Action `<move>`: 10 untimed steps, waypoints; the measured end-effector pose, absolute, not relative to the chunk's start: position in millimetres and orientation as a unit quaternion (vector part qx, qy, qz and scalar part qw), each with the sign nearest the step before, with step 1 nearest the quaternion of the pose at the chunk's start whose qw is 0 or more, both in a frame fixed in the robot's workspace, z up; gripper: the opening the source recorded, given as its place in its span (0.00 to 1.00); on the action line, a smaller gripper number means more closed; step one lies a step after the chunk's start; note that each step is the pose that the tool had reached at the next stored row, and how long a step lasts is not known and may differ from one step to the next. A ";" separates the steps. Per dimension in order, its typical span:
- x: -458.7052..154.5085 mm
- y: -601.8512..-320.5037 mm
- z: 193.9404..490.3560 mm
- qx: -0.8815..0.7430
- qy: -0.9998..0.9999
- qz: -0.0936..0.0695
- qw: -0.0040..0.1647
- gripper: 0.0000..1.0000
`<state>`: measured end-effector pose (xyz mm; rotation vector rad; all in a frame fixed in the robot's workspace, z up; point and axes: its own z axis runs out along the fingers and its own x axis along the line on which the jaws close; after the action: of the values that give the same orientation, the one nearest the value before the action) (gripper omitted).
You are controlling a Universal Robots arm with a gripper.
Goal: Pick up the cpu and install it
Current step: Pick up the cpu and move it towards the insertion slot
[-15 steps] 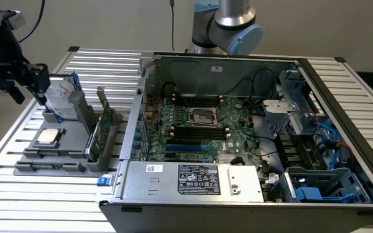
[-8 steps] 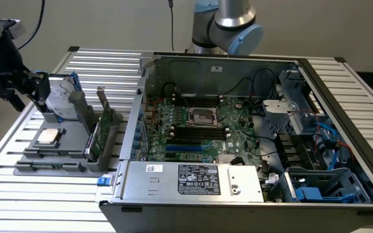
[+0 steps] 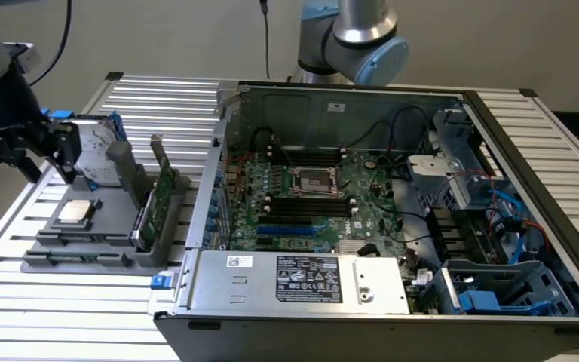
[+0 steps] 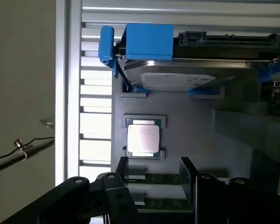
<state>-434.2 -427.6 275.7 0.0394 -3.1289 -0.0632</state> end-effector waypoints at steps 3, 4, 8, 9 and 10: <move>-434.1 -428.4 270.3 0.019 -1.000 -0.020 0.006 0.58; -434.1 -428.6 268.5 0.021 -1.000 -0.020 0.006 0.58; -433.7 -428.7 261.1 0.026 -0.999 -0.020 0.006 0.64; -433.6 -428.7 259.3 0.027 -0.999 -0.020 0.006 0.64; -433.4 -428.8 257.5 0.028 -0.999 -0.020 0.006 0.64</move>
<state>-433.4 -428.8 257.5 0.0861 -3.1275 -0.0629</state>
